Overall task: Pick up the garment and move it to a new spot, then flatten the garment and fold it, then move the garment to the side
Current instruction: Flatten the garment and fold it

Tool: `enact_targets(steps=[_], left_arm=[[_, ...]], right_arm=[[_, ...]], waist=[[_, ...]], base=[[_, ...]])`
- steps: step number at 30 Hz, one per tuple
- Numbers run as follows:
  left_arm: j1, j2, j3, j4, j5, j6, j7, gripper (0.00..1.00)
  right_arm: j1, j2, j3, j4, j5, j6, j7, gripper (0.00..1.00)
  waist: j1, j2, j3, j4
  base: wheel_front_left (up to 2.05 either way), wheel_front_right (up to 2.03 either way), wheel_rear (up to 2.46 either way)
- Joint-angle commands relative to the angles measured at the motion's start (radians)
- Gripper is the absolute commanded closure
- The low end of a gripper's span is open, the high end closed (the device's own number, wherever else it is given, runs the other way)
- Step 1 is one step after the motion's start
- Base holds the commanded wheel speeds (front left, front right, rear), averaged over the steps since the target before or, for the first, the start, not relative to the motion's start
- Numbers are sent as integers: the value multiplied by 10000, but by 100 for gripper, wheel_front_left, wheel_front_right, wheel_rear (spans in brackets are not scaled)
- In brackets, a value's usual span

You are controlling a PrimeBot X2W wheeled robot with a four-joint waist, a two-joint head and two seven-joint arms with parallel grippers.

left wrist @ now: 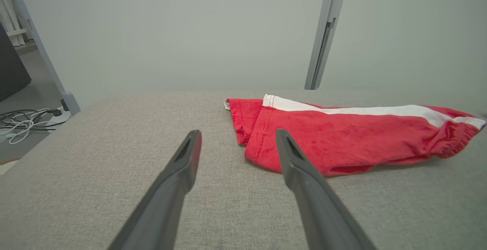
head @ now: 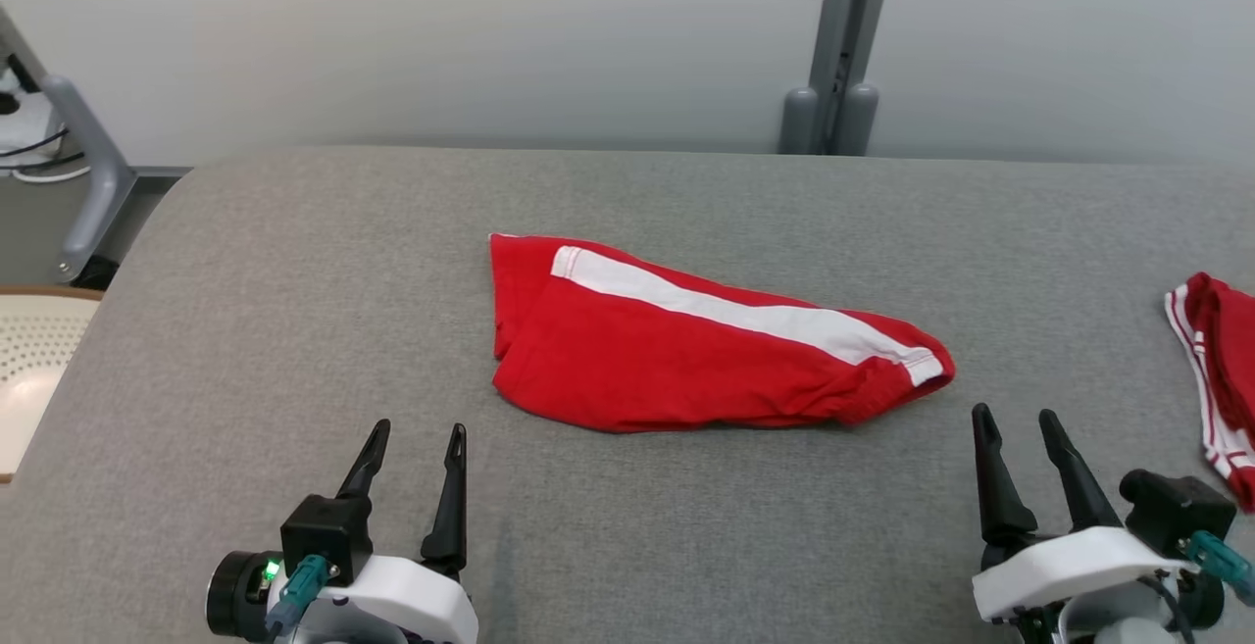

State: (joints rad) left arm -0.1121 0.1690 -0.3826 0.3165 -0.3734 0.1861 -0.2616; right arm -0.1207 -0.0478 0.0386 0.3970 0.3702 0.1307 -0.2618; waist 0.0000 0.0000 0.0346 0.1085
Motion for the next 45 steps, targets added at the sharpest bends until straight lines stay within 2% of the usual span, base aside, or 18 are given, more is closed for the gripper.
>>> enact_targets(steps=[1,10,16,17,18,21,22,23,30,36,41,45], left_arm=[[-138,-1,53,20,54,-21,-46,0],[-257,-206,192,146,290,-219,-44,0],[-287,-307,325,213,433,-320,-44,0],[-284,-318,352,216,465,-337,-44,0],[-277,-318,383,219,497,-355,-44,0],[-266,-335,469,216,545,-355,-44,0],[-270,-339,502,213,557,-362,-44,0],[-276,-340,538,211,579,-366,-44,0],[-247,-389,668,244,656,-426,-44,0],[-177,-467,754,258,749,-492,-46,0],[-114,-521,823,283,791,-536,-46,0],[-77,-528,904,282,831,-567,-44,0]], right_arm=[[-209,-57,22,113,191,2,-46,0],[-1583,-66,368,2342,2263,2,-32,0],[-2243,-65,465,3269,2833,2,-26,0],[-2332,-63,464,3386,2834,2,-25,2],[-2411,-60,474,3502,2823,2,-26,49],[-2655,-60,529,3808,2591,2,-26,72],[-2719,-62,567,3870,2486,2,-25,83],[-2760,-60,610,3918,2437,2,-25,100],[-2660,-57,921,3847,1976,2,-25,100],[-2237,-131,1598,3497,1631,2,32,100],[-1689,-683,2191,2734,1904,2,600,100],[-1200,-1383,2497,1887,2367,2,1211,100]], waist=[[0,0,89,159],[0,0,432,909],[0,0,561,1173],[0,0,575,1188],[0,0,587,1196],[0,0,634,1171],[0,0,654,1141],[0,0,670,1097],[0,0,693,686],[0,0,621,171],[0,0,564,-203],[0,0,541,-426]], base=[[0,0,0],[0,0,0],[0,0,0],[0,0,0],[0,0,0],[0,0,0],[0,0,0],[0,0,0],[0,0,0],[0,0,0],[0,0,0],[0,0,0]])
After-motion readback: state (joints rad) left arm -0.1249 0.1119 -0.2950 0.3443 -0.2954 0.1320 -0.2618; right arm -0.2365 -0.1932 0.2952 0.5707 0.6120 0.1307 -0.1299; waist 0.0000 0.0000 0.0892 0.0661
